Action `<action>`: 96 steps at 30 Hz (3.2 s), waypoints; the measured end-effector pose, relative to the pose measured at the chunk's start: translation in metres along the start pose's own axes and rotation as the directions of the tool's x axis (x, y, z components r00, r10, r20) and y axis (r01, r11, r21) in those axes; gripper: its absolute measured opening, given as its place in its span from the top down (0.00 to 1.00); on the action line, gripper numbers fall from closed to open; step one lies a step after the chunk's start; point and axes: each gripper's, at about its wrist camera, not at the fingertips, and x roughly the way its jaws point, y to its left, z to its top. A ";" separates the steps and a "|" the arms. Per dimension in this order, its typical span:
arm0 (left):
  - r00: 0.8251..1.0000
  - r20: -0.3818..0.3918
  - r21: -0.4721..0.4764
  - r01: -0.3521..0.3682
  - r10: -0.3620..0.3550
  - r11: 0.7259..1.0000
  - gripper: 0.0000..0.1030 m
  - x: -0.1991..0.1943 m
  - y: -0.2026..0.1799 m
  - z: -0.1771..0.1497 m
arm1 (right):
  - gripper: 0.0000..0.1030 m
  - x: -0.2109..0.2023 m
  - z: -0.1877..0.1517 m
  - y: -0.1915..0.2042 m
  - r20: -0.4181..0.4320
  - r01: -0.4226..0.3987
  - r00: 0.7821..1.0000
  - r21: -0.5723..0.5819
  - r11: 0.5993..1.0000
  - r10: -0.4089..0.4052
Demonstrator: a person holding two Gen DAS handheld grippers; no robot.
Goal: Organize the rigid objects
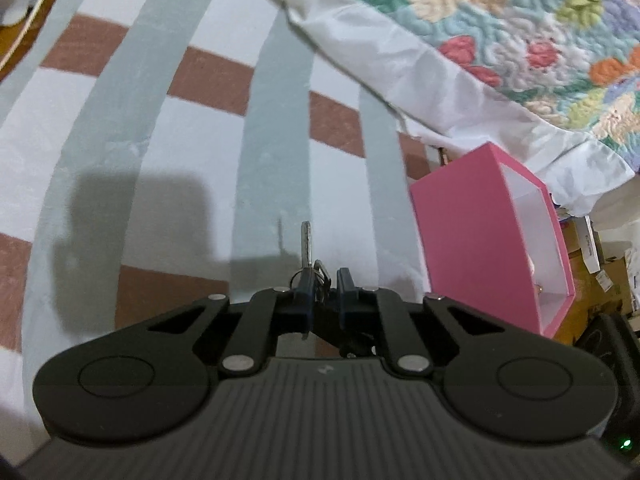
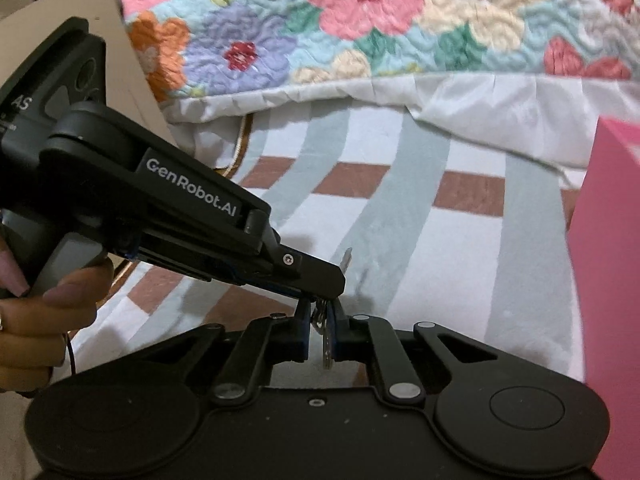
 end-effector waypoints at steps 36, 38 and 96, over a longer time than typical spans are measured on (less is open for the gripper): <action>0.982 -0.117 0.337 0.182 -0.151 0.924 0.91 0.065 -0.306 -0.017 | 0.88 -0.218 0.007 -0.133 0.144 0.351 0.917 0.144 0.925 -0.371; 0.980 -0.134 0.325 0.186 -0.150 0.927 0.91 0.085 -0.312 -0.018 | 0.88 -0.219 0.003 -0.148 0.116 0.349 0.922 0.171 0.921 -0.370; 0.904 0.131 0.151 -0.425 0.408 0.893 0.02 -0.103 -0.201 -0.079 | 0.05 -0.243 0.029 -0.016 0.006 0.473 0.880 0.068 0.878 -0.475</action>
